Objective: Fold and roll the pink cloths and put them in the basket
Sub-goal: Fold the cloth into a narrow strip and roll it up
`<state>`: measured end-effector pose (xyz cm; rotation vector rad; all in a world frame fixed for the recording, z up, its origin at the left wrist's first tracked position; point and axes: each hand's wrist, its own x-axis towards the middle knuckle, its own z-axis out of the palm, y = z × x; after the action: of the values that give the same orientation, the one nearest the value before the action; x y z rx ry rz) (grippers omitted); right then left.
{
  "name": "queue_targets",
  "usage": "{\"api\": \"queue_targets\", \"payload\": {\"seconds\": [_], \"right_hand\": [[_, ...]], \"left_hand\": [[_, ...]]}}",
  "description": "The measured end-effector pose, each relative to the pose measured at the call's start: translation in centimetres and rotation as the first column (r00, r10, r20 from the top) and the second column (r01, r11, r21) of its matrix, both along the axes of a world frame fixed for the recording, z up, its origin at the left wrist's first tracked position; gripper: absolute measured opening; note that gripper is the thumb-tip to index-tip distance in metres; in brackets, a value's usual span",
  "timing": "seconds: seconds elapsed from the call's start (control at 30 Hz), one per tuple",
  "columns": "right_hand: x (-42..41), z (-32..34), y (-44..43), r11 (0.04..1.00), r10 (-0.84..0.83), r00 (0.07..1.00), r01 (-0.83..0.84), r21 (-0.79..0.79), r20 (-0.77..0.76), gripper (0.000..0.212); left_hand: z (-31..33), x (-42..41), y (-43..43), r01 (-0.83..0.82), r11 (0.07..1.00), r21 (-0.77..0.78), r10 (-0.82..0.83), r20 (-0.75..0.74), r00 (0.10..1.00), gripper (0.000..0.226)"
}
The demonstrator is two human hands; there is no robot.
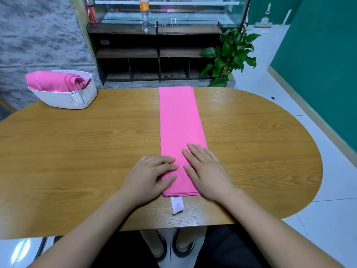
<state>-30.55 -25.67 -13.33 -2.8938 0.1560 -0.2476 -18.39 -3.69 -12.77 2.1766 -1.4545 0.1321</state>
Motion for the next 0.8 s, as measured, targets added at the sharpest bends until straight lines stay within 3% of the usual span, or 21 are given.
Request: {"api": "queue_targets", "payload": {"seconds": [0.17, 0.33, 0.5, 0.6, 0.7, 0.8], "right_hand": [[-1.7, 0.2, 0.8, 1.000, -0.025, 1.000, 0.025, 0.005, 0.000, 0.060], [-1.5, 0.2, 0.6, 0.998, -0.032, 0.999, 0.031, 0.057, 0.018, 0.058], [-1.9, 0.9, 0.4, 0.986, 0.019, 0.985, -0.046, 0.159, 0.169, 0.047], [-2.7, 1.5, 0.5, 0.975, 0.099, 0.976, -0.134, 0.176, 0.195, 0.053], [-3.2, 1.7, 0.9, 0.977, 0.137, 0.973, -0.164, 0.137, 0.185, 0.063], [-2.7, 1.3, 0.7, 0.983, 0.106, 0.964, -0.138, 0.118, 0.244, 0.041]], "left_hand": [[1.2, -1.3, 1.0, 0.107, 0.990, 0.090, -0.109, 0.018, 0.994, 0.060], [1.4, -1.8, 0.8, 0.130, 0.991, 0.040, -0.134, 0.134, 0.982, 0.035], [0.7, -1.7, 0.8, 0.125, 0.992, -0.024, -0.117, 0.223, 0.968, 0.018], [0.8, -1.6, 0.4, 0.050, 0.997, -0.053, -0.045, 0.102, 0.994, 0.013], [1.2, -1.5, 0.3, -0.074, 0.992, -0.099, 0.063, -0.109, 0.992, 0.012], [1.5, -1.1, 0.4, -0.148, 0.982, -0.115, 0.113, -0.269, 0.957, 0.003]]}}
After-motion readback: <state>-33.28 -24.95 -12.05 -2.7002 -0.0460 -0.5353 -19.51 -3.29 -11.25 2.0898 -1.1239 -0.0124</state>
